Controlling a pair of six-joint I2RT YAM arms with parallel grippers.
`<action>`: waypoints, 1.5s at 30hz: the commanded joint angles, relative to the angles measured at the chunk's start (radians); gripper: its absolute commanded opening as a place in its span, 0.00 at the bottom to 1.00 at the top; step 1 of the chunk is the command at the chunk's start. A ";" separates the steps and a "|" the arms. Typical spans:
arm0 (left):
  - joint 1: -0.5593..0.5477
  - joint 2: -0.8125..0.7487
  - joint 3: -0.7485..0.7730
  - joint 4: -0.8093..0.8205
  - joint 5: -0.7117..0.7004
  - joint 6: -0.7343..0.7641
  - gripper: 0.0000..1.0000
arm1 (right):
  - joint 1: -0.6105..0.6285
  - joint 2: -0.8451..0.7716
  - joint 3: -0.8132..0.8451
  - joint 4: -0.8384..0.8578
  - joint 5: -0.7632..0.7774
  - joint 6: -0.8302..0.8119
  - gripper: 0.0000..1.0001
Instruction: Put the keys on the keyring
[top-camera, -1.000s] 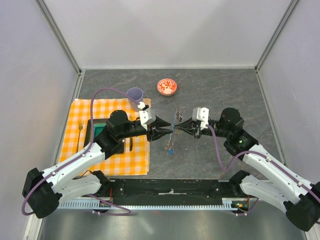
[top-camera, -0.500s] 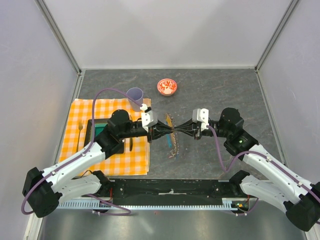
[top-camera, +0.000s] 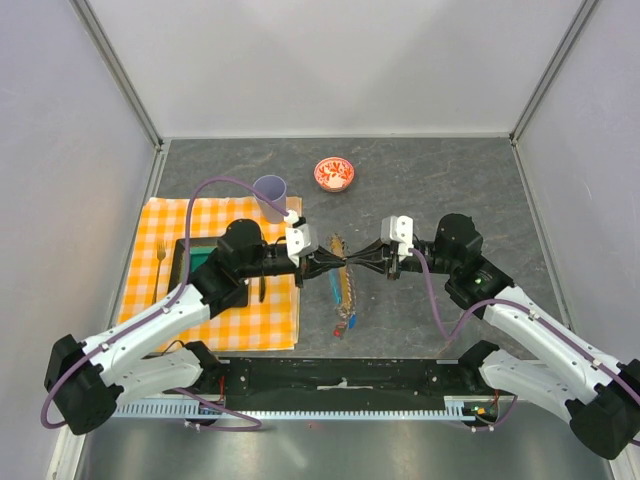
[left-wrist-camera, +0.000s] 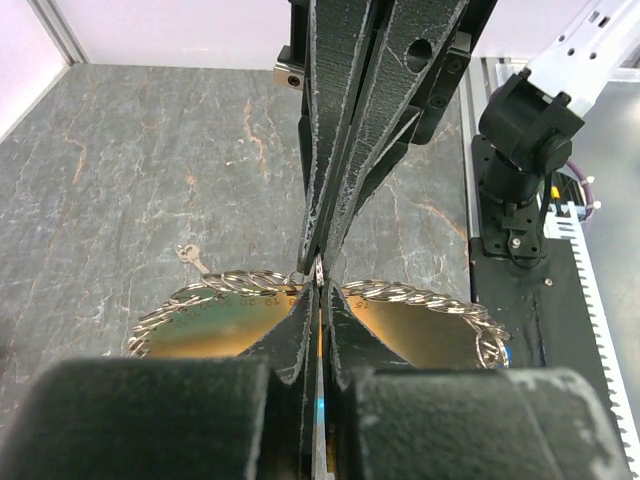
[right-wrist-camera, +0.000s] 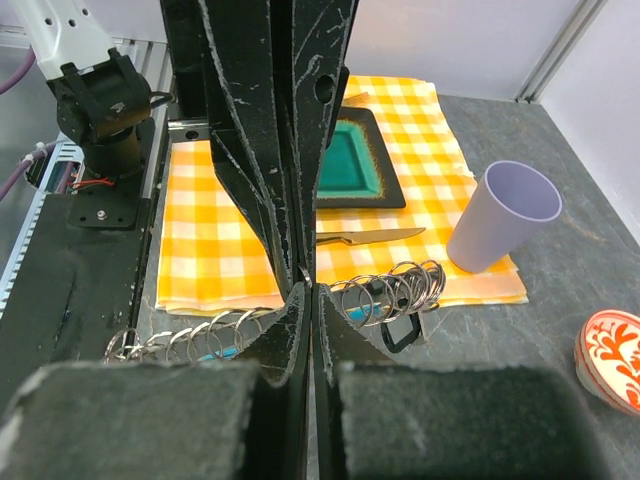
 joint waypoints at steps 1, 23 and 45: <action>-0.026 -0.025 0.088 -0.090 -0.073 0.107 0.02 | 0.000 -0.018 0.064 -0.005 0.017 -0.013 0.05; -0.278 0.016 0.272 -0.494 -0.534 0.604 0.02 | 0.000 -0.036 0.083 -0.182 0.014 -0.114 0.34; -0.316 0.048 0.282 -0.496 -0.538 0.595 0.02 | 0.003 0.048 0.121 -0.263 -0.081 -0.165 0.30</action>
